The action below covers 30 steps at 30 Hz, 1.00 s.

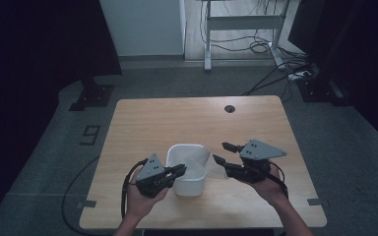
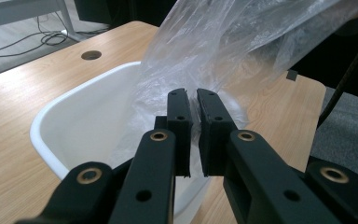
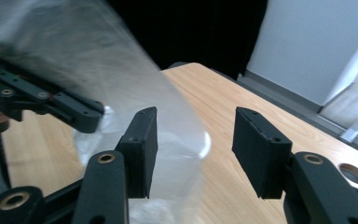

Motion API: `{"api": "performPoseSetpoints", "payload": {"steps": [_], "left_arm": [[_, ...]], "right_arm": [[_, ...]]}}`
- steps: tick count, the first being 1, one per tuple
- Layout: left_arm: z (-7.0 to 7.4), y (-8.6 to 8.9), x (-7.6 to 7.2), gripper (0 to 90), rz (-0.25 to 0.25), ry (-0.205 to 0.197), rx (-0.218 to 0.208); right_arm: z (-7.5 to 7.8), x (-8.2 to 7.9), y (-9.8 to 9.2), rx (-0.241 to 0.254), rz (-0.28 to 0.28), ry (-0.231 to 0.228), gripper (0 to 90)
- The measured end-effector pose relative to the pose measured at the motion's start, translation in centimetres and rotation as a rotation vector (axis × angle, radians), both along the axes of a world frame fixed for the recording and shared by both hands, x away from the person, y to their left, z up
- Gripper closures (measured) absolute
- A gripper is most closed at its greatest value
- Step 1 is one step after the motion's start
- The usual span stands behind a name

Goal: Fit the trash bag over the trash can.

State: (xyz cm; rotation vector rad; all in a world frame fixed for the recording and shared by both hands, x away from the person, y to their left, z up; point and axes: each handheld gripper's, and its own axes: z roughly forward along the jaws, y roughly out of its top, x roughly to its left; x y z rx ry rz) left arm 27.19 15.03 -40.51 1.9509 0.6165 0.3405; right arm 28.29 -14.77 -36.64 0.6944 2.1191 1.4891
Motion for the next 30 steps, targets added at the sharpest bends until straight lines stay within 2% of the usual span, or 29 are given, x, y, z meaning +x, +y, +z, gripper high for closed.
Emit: {"api": "performPoseSetpoints", "payload": {"steps": [4, 9, 19, 25, 30], "left_arm": [[0.1, -0.1, 0.1, 84.0, -0.001, 0.001, -0.004], [0.1, -0.4, 0.2, 84.0, -0.005, 0.000, -0.003], [0.0, -0.9, 0.1, 83.9, -0.017, -0.004, 0.002], [0.0, -1.1, 0.0, 83.8, -0.030, -0.003, 0.000], [-0.1, -0.8, 0.0, 83.7, -0.029, -0.001, -0.001]], "right_arm": [[-0.4, -0.2, 0.9, -0.002, 0.038, 0.010, 50.2], [-1.1, -0.3, 2.0, 0.022, 0.074, 0.031, 49.7], [-1.4, -0.1, 3.6, 0.020, 0.059, 0.052, 50.0], [-1.3, 0.0, 4.3, 0.013, 0.051, 0.052, 54.5], [-1.5, 0.2, 4.7, -0.005, 0.036, 0.039, 69.4]]}}
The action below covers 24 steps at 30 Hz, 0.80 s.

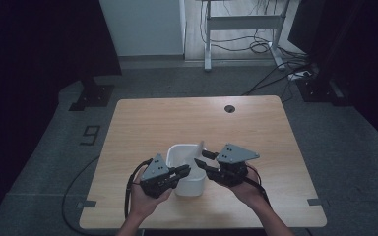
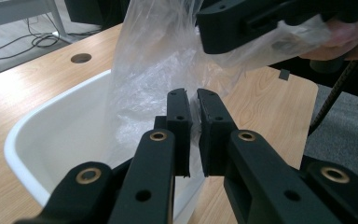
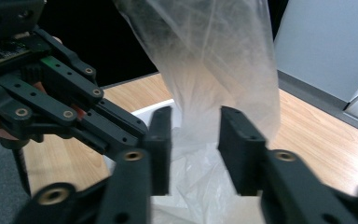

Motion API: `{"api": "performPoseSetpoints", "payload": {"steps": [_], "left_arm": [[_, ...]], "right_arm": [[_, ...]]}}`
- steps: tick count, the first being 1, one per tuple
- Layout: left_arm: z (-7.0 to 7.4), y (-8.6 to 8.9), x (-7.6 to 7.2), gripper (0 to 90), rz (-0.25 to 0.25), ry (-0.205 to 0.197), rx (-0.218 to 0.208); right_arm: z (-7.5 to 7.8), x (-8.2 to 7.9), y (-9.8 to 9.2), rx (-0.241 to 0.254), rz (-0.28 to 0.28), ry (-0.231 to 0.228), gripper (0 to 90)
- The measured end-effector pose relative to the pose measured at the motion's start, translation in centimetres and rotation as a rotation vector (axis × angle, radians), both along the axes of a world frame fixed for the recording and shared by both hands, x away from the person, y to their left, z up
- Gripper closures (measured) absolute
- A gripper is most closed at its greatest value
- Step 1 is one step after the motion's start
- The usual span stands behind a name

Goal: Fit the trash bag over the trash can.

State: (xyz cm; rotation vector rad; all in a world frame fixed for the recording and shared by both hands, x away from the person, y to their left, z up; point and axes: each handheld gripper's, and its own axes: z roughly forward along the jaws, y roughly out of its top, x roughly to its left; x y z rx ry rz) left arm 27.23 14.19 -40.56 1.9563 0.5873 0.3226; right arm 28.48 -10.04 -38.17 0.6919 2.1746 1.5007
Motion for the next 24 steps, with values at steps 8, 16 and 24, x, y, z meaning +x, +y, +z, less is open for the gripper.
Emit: {"api": "performPoseSetpoints", "payload": {"steps": [8, 16, 24], "left_arm": [[0.1, 0.4, -0.1, 83.6, 0.006, -0.003, -0.018], [0.4, 1.3, -0.2, 83.9, 0.021, -0.021, -0.041], [0.9, 2.0, -0.2, 85.4, 0.036, -0.032, -0.069]], "right_arm": [[-0.2, -0.1, 0.4, -0.014, -0.014, -0.035, 89.2], [0.1, -0.2, -0.2, -0.014, -0.028, -0.041, 89.3], [0.5, -0.3, -0.9, -0.010, -0.048, -0.047, 89.3]]}}
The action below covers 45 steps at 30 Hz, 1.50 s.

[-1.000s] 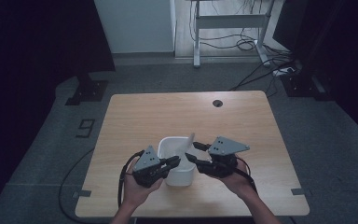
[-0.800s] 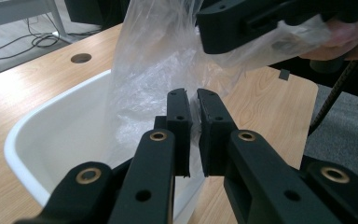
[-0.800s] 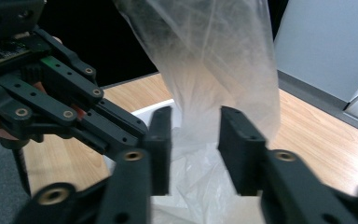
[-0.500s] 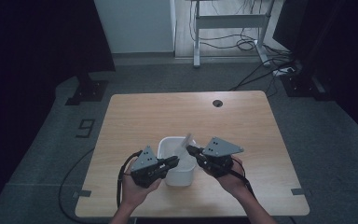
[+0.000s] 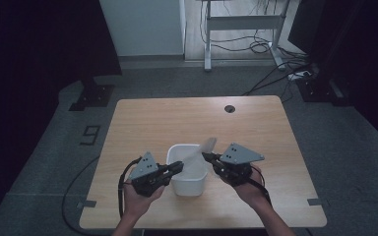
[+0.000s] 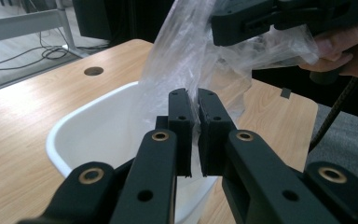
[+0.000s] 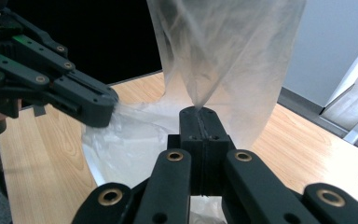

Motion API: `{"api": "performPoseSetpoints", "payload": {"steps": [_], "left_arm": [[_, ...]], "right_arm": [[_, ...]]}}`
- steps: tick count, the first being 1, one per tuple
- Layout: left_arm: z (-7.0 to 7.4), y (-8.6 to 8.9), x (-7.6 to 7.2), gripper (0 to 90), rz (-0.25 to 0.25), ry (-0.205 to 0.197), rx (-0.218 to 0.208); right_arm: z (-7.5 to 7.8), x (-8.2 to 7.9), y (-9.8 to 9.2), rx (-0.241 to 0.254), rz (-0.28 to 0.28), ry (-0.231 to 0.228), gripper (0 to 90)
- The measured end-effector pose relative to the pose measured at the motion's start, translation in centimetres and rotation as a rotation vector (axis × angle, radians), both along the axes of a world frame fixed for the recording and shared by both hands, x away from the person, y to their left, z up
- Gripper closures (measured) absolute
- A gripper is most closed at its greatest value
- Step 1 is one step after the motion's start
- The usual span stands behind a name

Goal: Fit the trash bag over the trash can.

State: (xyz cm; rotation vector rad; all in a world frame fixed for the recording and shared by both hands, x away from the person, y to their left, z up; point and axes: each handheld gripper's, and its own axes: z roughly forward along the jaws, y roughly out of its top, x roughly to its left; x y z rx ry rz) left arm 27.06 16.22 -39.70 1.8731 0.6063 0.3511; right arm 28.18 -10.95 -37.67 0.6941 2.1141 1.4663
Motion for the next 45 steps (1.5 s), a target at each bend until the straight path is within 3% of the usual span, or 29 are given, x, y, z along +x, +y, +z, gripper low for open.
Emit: {"api": "performPoseSetpoints", "payload": {"steps": [19, 32, 40, 43, 45], "left_arm": [[0.0, 1.7, 0.2, 87.5, 0.033, 0.003, -0.023], [-0.6, 3.1, 0.0, 87.9, 0.051, 0.027, -0.035], [-0.7, 3.6, -0.1, 87.7, 0.054, 0.032, -0.041], [-0.7, 3.6, -0.2, 85.9, 0.049, 0.033, -0.040], [-0.5, 3.4, -0.3, 78.2, 0.046, 0.029, -0.041]], "right_arm": [[0.0, 1.2, -2.3, -0.010, -0.078, 0.024, 89.3], [-0.9, 3.5, -3.8, -0.004, -0.132, 0.075, 89.3], [-1.0, 4.2, -4.2, 0.016, -0.149, 0.079, 89.2], [-1.0, 4.3, -4.4, 0.028, -0.150, 0.080, 89.2], [-1.0, 4.3, -4.4, 0.041, -0.139, 0.082, 89.2]]}}
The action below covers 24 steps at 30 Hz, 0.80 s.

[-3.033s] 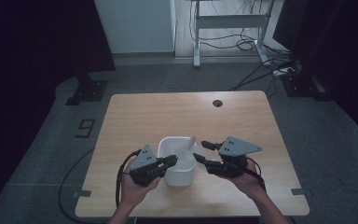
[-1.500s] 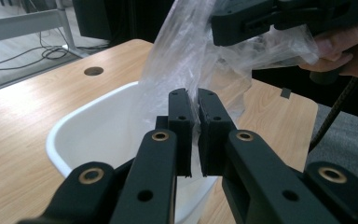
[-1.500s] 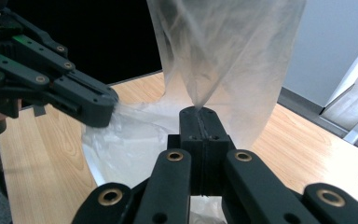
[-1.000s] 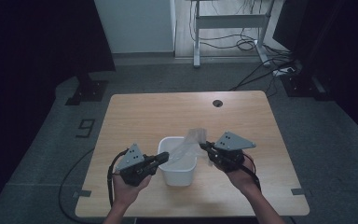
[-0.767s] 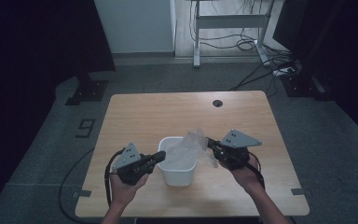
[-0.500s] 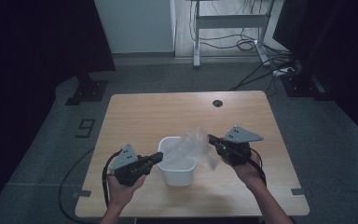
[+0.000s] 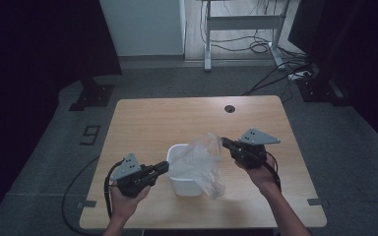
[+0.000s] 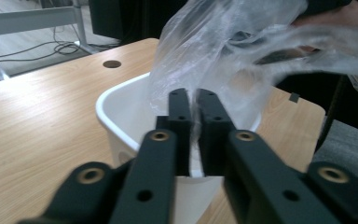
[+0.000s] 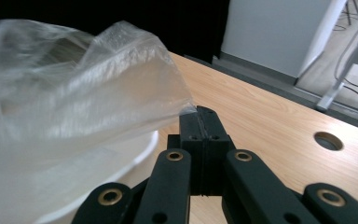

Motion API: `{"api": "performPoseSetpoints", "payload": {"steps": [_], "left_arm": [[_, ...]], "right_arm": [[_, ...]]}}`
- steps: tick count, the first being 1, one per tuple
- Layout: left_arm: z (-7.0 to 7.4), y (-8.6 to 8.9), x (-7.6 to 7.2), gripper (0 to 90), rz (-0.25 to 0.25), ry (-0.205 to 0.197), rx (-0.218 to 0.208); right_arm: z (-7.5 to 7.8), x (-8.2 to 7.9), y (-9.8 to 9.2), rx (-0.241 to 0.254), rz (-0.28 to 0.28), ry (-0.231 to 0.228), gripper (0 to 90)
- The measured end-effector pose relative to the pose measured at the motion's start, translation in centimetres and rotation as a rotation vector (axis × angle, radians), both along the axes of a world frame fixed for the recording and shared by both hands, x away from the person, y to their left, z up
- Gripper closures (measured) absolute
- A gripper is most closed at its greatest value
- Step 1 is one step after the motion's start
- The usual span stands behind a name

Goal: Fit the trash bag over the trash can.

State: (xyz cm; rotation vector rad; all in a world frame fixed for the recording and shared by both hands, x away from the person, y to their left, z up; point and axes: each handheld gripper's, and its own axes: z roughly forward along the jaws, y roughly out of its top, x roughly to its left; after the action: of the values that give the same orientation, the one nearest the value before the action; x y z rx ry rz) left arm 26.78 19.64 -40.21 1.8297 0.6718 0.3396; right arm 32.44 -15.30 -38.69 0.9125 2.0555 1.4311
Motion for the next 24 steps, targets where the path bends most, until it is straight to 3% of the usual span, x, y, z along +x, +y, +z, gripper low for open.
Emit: {"api": "performPoseSetpoints", "payload": {"steps": [4, 9, 17, 20, 24], "left_arm": [[0.7, -0.6, -0.2, 59.6, 0.006, -0.023, 0.002], [1.5, -2.0, 0.0, 46.0, -0.008, -0.027, 0.041], [2.6, -4.2, 1.0, 43.4, -0.057, 0.008, 0.061], [2.9, -5.2, 0.9, 41.2, -0.076, 0.003, 0.074], [3.4, -5.9, 0.8, 40.1, -0.064, -0.010, 0.078]], "right_arm": [[0.1, -0.4, 0.6, 0.000, 0.025, -0.012, 89.2], [0.4, -0.8, 1.2, -0.001, 0.046, -0.021, 89.2], [0.8, -0.9, 2.0, -0.009, 0.064, -0.036, 89.2], [0.8, -1.0, 2.4, -0.015, 0.067, -0.045, 89.2], [0.9, -1.2, 2.7, -0.022, 0.074, -0.050, 89.2]]}}
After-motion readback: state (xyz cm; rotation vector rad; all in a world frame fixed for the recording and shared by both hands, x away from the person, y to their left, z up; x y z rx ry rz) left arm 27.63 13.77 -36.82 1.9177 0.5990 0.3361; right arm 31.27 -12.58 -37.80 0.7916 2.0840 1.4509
